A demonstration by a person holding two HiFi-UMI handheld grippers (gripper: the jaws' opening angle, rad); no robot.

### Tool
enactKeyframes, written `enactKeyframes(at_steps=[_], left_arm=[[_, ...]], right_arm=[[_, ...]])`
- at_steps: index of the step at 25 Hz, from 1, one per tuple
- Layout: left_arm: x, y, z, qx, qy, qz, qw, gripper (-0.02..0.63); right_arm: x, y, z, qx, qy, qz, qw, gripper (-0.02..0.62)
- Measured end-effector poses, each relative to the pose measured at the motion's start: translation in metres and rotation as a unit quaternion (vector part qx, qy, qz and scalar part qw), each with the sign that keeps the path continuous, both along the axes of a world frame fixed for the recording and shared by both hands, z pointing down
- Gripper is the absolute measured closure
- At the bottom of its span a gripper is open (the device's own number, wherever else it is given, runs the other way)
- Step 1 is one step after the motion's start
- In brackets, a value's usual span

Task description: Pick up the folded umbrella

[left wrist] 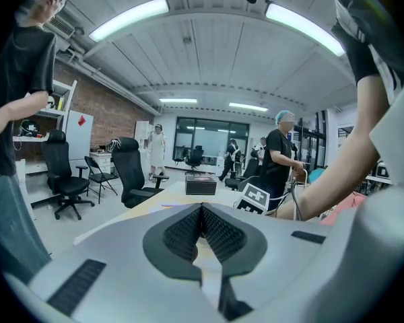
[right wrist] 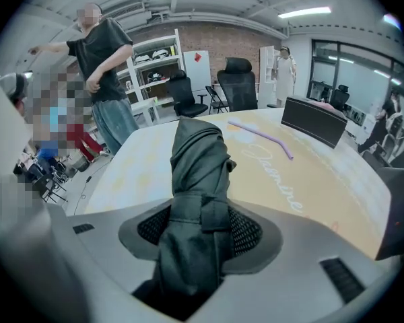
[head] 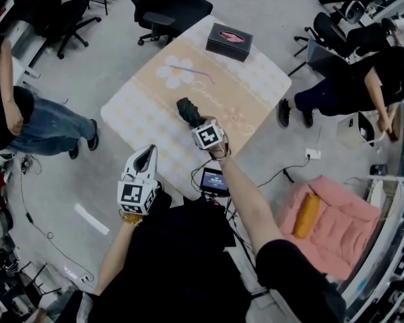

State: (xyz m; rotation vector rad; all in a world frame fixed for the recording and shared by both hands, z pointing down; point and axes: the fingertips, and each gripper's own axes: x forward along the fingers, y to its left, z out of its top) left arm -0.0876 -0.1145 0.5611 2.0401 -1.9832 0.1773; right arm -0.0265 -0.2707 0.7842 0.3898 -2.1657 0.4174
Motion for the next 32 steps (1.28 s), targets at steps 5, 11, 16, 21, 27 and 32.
enactKeyframes(at_steps=[5, 11, 16, 21, 27, 32], left_arm=[[0.0, 0.0, -0.002, 0.003, -0.002, 0.001, 1.0, 0.592], [0.0, -0.002, -0.008, 0.011, -0.005, 0.003, 0.9999, 0.592], [0.0, -0.002, -0.013, 0.018, -0.003, 0.004, 0.9998, 0.592], [0.0, 0.0, -0.014, 0.022, -0.002, 0.007, 0.9997, 0.592], [0.002, -0.001, -0.017, 0.027, -0.004, 0.007, 0.9996, 0.592], [0.002, 0.004, -0.021, 0.029, -0.001, 0.006, 0.9996, 0.592]], right_arm=[[-0.008, 0.0, -0.015, 0.004, -0.022, 0.0, 1.0, 0.382], [-0.013, -0.001, -0.029, 0.015, -0.033, 0.008, 0.999, 0.382], [-0.018, 0.002, -0.04, 0.022, -0.046, 0.009, 0.999, 0.382], [-0.02, 0.002, -0.051, 0.032, -0.053, 0.012, 0.998, 0.382], [-0.022, 0.003, -0.067, 0.041, -0.068, 0.014, 0.997, 0.382], [-0.022, 0.006, -0.079, 0.052, -0.073, 0.016, 0.996, 0.383]])
